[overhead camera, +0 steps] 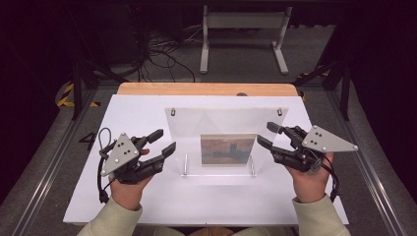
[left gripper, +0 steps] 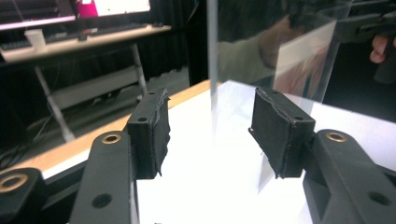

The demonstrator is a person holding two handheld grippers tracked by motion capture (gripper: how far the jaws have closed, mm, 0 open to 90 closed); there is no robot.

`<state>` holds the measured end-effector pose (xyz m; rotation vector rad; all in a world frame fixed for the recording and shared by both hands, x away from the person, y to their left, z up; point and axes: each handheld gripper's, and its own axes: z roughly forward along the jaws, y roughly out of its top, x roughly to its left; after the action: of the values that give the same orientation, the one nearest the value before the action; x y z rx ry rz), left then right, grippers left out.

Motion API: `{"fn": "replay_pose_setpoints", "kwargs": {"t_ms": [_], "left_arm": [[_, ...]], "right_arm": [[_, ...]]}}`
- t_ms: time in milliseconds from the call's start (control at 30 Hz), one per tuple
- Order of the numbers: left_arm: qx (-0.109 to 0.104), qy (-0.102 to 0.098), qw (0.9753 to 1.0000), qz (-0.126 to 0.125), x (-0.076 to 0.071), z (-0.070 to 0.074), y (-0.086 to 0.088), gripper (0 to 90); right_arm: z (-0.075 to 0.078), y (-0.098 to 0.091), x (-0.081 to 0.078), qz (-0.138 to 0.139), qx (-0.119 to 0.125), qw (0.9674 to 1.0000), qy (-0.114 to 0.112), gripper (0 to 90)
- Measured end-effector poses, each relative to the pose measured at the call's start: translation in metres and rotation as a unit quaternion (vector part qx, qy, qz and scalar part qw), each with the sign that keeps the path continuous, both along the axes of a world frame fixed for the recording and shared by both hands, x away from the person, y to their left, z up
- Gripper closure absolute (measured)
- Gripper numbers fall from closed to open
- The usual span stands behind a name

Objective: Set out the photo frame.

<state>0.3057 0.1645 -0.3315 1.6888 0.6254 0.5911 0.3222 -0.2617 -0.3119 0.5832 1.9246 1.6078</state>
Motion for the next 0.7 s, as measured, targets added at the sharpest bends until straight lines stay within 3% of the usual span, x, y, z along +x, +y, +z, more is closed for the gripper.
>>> {"fn": "replay_pose_setpoints", "kwargs": {"t_ms": [133, 333, 433, 700], "left_arm": [[0.013, 0.008, 0.9998, 0.009, 0.001, -0.009, 0.007, 44.2], [0.014, 0.038, 0.9988, 0.028, 0.002, -0.024, 0.024, 43.6], [0.015, 0.064, 0.9972, 0.034, 0.004, -0.037, 0.034, 42.9], [0.025, 0.095, 0.9940, 0.048, 0.007, -0.053, 0.047, 40.7]], "right_arm": [[-0.007, -0.001, 0.012, 0.013, 0.005, 0.9997, 0.019, 52.2], [-0.008, 0.000, 0.020, 0.008, 0.003, 0.9998, 0.020, 53.5], [-0.011, -0.001, 0.027, 0.004, 0.003, 0.9997, 0.025, 53.1], [-0.017, 0.000, 0.036, -0.008, -0.003, 0.9990, 0.044, 51.7]]}}
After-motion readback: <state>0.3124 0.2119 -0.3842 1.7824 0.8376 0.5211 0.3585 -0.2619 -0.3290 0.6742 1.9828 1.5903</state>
